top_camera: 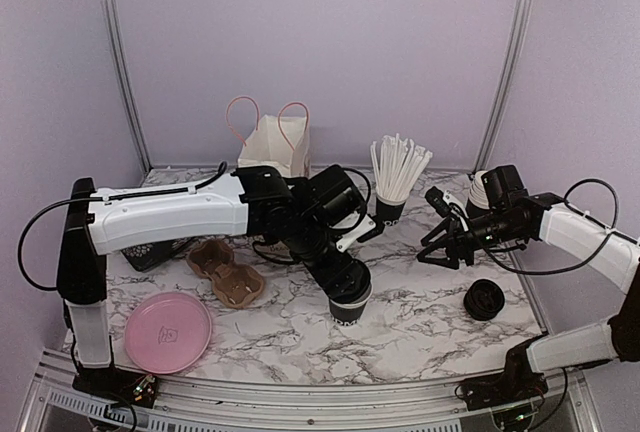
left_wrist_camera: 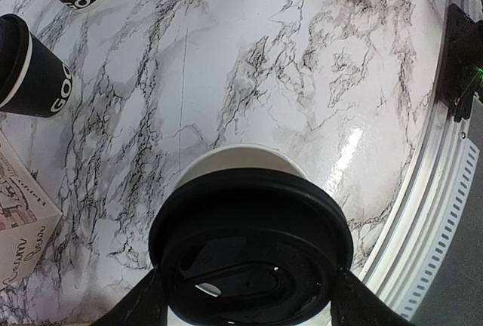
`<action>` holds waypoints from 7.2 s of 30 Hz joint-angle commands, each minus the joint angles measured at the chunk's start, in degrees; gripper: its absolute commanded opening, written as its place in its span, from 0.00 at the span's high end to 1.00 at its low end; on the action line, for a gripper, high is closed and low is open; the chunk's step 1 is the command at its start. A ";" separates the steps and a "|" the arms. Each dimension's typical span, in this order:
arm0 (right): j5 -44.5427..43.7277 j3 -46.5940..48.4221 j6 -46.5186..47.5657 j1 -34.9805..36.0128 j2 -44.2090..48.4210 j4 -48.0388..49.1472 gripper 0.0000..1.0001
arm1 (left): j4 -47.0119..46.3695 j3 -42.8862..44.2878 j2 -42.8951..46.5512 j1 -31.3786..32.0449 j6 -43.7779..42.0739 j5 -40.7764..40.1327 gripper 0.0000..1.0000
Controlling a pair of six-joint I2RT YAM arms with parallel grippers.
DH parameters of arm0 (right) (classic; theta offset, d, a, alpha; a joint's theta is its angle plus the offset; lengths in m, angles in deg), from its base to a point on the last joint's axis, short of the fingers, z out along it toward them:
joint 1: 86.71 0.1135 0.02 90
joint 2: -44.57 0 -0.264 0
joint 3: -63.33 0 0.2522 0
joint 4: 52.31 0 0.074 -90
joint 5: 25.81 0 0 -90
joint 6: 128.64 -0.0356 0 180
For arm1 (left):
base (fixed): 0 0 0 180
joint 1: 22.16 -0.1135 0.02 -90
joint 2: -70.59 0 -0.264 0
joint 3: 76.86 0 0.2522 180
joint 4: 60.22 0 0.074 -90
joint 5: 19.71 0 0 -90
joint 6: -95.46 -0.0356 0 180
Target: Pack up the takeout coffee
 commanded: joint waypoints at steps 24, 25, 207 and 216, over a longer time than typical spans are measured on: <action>0.32 0.22 0.85 0.52 0.13 -0.47 0.43 | 1.64 4.13 -6.88 0.10 -0.01 -2.60 0.20; 0.31 0.22 0.91 0.52 0.13 -0.41 0.43 | 1.71 4.39 -7.06 0.10 0.07 -2.87 0.20; 7.94 22.84 -5.87 15.93 -34.68 -15.66 0.64 | -64.55 -52.11 15.99 -6.84 49.15 5.96 0.64; 5.38 22.82 -7.37 17.48 -37.45 -14.65 0.68 | -64.34 -53.24 12.48 -7.33 50.25 10.32 0.72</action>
